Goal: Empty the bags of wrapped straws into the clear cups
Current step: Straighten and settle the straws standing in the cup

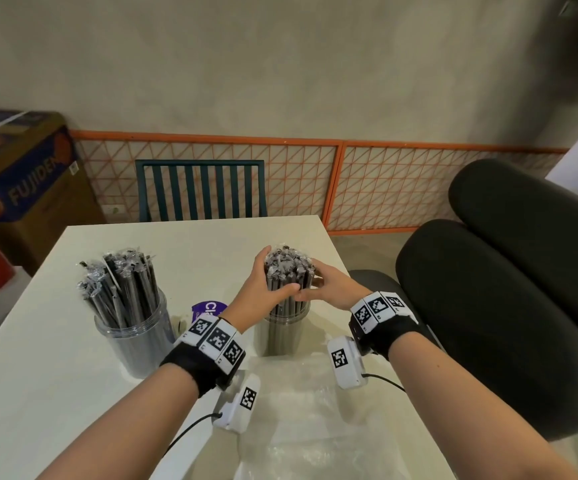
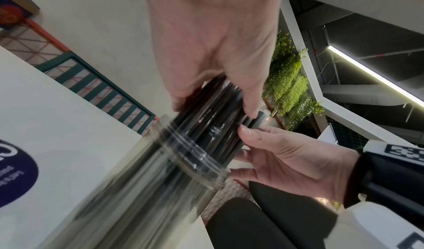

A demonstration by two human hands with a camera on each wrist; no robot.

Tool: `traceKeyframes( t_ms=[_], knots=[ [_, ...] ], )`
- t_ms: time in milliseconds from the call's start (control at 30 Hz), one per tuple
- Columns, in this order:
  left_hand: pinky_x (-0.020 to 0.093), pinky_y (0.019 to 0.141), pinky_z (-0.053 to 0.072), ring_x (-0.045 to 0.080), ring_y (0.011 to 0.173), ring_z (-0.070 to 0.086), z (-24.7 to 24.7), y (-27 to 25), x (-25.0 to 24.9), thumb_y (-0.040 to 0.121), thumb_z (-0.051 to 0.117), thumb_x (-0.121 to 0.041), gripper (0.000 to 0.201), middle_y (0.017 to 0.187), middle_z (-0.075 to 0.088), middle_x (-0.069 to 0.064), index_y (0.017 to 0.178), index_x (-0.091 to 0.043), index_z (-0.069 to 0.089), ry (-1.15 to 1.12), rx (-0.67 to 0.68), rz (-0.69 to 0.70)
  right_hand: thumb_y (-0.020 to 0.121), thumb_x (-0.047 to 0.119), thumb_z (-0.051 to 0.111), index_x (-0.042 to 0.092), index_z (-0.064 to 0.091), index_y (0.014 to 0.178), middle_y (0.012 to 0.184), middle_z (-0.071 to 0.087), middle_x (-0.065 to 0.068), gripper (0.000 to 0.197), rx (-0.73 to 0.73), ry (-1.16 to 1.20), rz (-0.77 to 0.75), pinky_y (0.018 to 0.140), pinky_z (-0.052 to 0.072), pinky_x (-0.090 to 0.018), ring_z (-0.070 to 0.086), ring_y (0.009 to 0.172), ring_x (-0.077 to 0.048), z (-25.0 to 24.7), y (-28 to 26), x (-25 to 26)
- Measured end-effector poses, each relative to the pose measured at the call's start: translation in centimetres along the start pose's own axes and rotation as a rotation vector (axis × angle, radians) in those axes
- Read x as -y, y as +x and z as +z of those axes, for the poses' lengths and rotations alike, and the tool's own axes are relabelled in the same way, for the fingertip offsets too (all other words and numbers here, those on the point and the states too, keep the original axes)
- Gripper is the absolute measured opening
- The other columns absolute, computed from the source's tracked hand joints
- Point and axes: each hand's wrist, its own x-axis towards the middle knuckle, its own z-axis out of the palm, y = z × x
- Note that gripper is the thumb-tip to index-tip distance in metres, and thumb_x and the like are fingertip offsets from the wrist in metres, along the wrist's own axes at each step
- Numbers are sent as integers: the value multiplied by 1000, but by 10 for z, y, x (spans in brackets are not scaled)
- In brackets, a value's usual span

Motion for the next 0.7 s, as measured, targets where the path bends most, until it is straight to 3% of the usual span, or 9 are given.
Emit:
traceKeyframes(
  t_ms=[67,100,233,367,467,600,700],
  knots=[
    [22,98,34,9,121,41,-5,3,-6,85,66,-18,81,144,38,3,146,-22,13,14,14,30,77,16,75,18,46,134,128,58,0,63,-74,-34,-44,105,39,-32,52,119,-15,-2,1,5],
    [23,99,35,9,121,42,-9,4,-9,85,66,-18,79,143,39,3,146,-22,15,9,27,41,78,18,75,17,48,133,127,59,0,61,-106,-12,-60,105,40,-33,53,118,-15,-4,1,7],
    [28,103,35,16,130,41,-25,10,-11,82,70,-19,86,143,37,1,146,-26,14,2,133,14,80,12,72,13,44,135,132,54,-1,62,-104,101,-54,99,43,-21,53,119,-14,-8,-4,10],
    [27,104,29,18,136,32,-26,8,0,77,74,-28,96,153,26,2,147,-27,7,83,166,-52,81,12,71,11,32,144,147,40,-3,74,-16,106,65,107,35,-26,43,133,-21,-7,-9,-3],
    [27,106,30,16,136,33,-22,6,6,76,75,-30,98,152,28,-1,148,-26,8,81,150,-42,84,8,67,10,36,142,145,43,-4,66,-23,136,47,108,33,-24,42,131,-18,-6,-12,-6],
    [11,90,34,5,121,40,-13,1,8,81,71,-23,86,142,37,-4,146,-23,13,56,130,-1,88,11,63,12,50,133,135,55,-4,47,-69,50,17,111,35,-34,49,126,-17,-1,-12,-10],
    [14,90,34,3,117,39,-6,0,2,89,61,-23,72,142,40,-1,145,-18,17,79,82,18,93,15,56,13,55,129,131,60,-4,36,-110,-69,-4,109,38,-39,53,123,-18,5,-11,-9]
  ],
)
